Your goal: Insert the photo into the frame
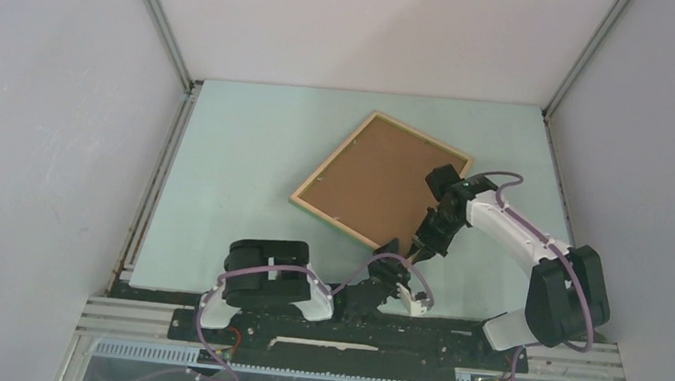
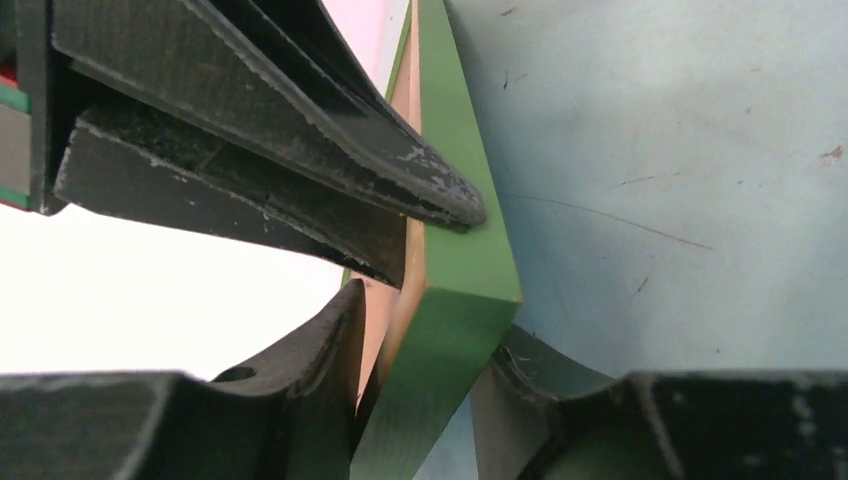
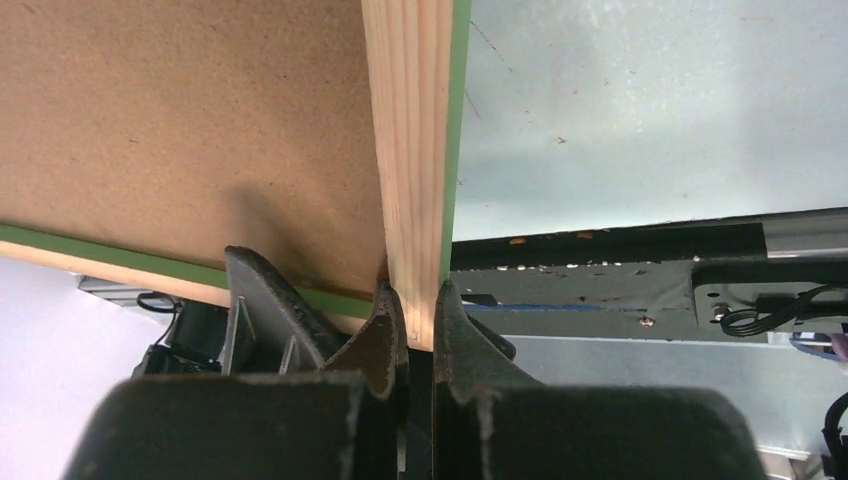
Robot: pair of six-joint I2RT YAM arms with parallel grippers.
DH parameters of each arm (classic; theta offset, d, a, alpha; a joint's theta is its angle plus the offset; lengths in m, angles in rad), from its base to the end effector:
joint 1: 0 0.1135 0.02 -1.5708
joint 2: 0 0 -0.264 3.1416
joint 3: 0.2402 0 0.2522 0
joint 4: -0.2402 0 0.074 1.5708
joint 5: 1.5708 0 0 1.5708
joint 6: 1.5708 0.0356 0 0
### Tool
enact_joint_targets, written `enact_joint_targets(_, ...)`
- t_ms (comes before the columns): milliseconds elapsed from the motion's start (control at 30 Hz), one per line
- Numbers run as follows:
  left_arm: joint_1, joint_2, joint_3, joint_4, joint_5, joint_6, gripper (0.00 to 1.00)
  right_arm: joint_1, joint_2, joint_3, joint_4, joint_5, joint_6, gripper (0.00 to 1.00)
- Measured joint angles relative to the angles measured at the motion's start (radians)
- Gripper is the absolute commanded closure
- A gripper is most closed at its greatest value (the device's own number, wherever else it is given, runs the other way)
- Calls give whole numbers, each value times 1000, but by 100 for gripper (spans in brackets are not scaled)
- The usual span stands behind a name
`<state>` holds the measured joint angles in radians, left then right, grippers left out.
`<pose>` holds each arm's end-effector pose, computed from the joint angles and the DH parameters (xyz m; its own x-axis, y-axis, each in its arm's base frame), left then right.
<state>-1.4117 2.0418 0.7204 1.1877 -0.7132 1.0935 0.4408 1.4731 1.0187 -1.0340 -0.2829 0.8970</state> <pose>0.0798 -0.3502 0.1127 0.5623 0.7356 -0.3778 0.3146 0.2322 0.9204 0.2215 0.1155 0.2148 -0.8988 0.4057 0.1660 0.4358 0.8680 0.2379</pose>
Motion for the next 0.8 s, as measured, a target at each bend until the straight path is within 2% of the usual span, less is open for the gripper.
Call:
enact_joint_targets(67,0,-3,-2,-10,2,29,93,0,-11,4,-1,0,3,100)
enact_joint_targets(167,-3,-17,-21,-34,0,53,100,1,-35,6,5,-16,-1,100)
enact_joint_targets(233,-3,-48,-41,-34,2,63,100,2,-53,6,6,-32,-1,94)
enact_joint_targets(267,-3,-62,-48,-34,5,61,100,-4,-68,6,5,-51,-1,86)
enact_joint_targets(433,-8,-137,-68,-16,7,17,100,-56,-185,17,-3,-68,-34,25)
enact_joint_targets(500,-10,-179,-89,-18,0,-16,100,-115,-251,38,-10,-49,-74,7)
enact_joint_targets(533,-10,-204,-98,-26,0,-34,100,-146,-287,56,-18,-41,-100,1)
enact_joint_targets(633,-10,-273,-111,-49,-4,-91,100,-225,-380,138,-62,-6,-185,0)
enact_joint_targets(800,-10,-435,-120,-142,-8,-230,100,-254,-492,296,-154,112,-297,0)
